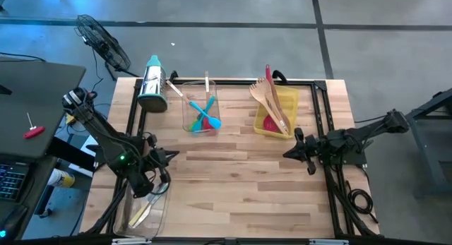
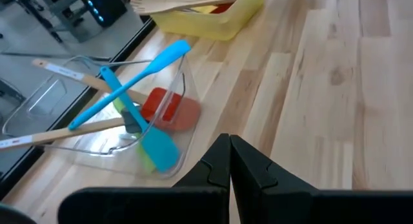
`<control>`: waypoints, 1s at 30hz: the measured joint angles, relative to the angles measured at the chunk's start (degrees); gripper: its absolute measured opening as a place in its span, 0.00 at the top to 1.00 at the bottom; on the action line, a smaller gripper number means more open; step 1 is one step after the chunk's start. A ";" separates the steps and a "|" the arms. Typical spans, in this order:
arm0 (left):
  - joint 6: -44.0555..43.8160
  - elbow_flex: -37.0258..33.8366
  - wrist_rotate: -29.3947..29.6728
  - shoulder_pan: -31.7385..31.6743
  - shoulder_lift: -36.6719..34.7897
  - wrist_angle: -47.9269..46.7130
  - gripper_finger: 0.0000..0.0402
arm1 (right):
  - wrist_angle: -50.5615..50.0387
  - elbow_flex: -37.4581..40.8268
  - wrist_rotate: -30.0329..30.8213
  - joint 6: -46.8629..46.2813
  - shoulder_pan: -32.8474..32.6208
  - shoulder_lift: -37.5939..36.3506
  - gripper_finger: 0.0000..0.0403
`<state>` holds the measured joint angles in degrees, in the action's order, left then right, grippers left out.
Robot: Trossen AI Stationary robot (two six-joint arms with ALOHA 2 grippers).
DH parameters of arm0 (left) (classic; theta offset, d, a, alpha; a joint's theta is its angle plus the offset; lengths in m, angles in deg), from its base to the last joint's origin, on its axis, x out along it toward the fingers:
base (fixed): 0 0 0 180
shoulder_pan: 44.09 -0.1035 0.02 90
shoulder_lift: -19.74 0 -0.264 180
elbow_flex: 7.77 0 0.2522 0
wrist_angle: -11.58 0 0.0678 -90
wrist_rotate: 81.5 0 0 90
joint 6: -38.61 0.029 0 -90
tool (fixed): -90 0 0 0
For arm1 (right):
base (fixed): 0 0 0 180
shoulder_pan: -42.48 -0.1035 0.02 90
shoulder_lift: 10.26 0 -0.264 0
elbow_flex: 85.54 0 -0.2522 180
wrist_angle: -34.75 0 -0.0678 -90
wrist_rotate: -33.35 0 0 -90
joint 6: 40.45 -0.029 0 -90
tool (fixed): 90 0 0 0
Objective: Pick & Place Kitchen Items
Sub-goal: Return to Home Position
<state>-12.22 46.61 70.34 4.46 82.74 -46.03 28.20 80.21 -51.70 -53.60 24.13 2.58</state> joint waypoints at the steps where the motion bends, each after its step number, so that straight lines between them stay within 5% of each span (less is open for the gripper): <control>1: 0.00 0.00 0.31 0.36 0.00 0.00 1.00 | -0.78 0.01 1.04 0.04 0.00 -0.50 0.99; 10: 0.05 0.00 1.85 1.03 -0.37 -1.30 1.00 | -9.54 -1.12 -3.88 1.27 0.16 -9.84 0.99; 17: 0.05 0.02 1.14 0.99 -0.33 -0.15 1.00 | -12.95 -2.71 3.86 2.75 1.31 -11.87 0.99; 22: 6.54 -0.72 -7.10 -1.03 -1.10 6.50 1.00 | -12.97 -2.71 3.89 2.21 1.27 -10.38 0.99; 30: 35.12 -10.23 -26.14 -10.97 -2.20 37.24 1.00 | -12.54 -2.67 3.71 2.03 1.27 -10.01 0.99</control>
<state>22.90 36.38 44.20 -6.51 80.55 -8.80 15.65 77.54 -47.99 -51.56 25.40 -7.43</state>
